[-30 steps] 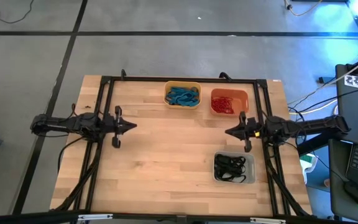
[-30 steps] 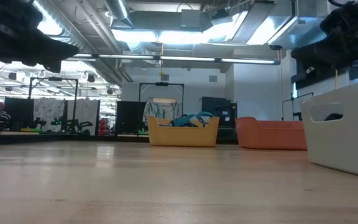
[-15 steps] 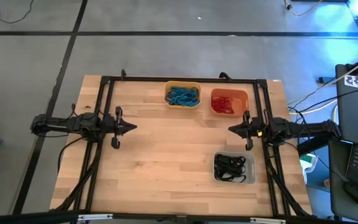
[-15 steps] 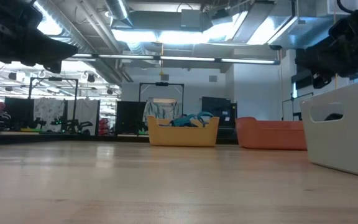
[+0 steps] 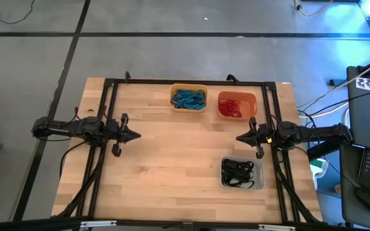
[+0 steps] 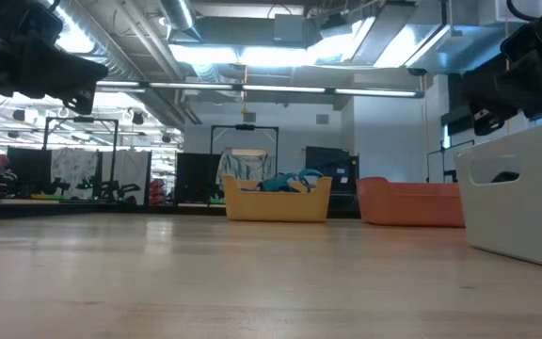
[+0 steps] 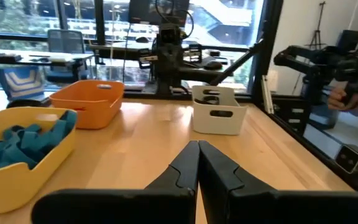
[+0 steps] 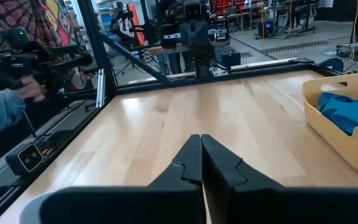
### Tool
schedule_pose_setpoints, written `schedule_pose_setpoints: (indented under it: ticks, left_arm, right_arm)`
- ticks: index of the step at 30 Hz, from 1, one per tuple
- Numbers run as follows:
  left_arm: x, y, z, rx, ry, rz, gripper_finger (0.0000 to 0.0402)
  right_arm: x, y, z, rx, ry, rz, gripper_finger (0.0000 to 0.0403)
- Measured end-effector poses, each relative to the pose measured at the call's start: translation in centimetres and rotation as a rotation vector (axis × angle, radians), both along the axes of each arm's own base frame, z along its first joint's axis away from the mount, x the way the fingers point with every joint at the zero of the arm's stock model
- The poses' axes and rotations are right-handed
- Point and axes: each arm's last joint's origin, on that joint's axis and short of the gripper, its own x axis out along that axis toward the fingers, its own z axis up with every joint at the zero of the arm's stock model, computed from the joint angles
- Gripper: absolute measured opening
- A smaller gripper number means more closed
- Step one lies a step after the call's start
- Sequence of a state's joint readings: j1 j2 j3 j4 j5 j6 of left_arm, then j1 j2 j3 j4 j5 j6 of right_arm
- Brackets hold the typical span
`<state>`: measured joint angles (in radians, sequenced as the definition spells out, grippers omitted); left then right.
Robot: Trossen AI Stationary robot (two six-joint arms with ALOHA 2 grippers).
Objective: Sort rubber bands into baskets
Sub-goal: Return to Home Position
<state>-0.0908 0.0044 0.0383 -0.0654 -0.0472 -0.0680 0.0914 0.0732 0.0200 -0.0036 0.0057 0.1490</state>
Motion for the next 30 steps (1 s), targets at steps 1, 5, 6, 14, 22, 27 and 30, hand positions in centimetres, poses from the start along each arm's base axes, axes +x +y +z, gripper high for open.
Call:
schedule_pose_setpoints:
  ticks: [1,5,6,14,22,27,30]
  left_arm:
    - [0.00,0.01,0.00,0.001,0.000,0.004,0.0005]
    - [0.00,0.02,0.00,-0.008,0.000,0.005,0.0005]
    - [0.00,0.01,0.00,-0.010,0.000,0.005,0.0005]
    - [0.00,0.02,0.01,-0.005,-0.001,0.006,0.0005]
    - [0.00,0.02,0.01,-0.005,-0.001,0.007,0.0005]
    - [0.00,0.02,0.01,-0.004,-0.001,0.007,0.0005]
    - [0.00,0.02,0.01,-0.004,-0.001,0.008,0.0005]
  right_arm:
    - [0.01,0.00,0.00,0.000,-0.001,0.000,0.0005]
    - [0.01,0.00,0.02,0.000,-0.005,-0.001,0.0005]
    - [0.01,0.00,0.02,0.000,-0.005,-0.001,0.0005]
    - [0.02,0.00,0.01,0.000,-0.006,-0.001,0.0005]
    - [0.02,0.00,-0.01,0.000,-0.005,-0.001,0.0005]
    - [0.02,0.00,-0.02,0.000,-0.005,-0.001,0.0005]
    - [0.02,0.00,-0.02,0.000,-0.005,-0.001,0.0005]
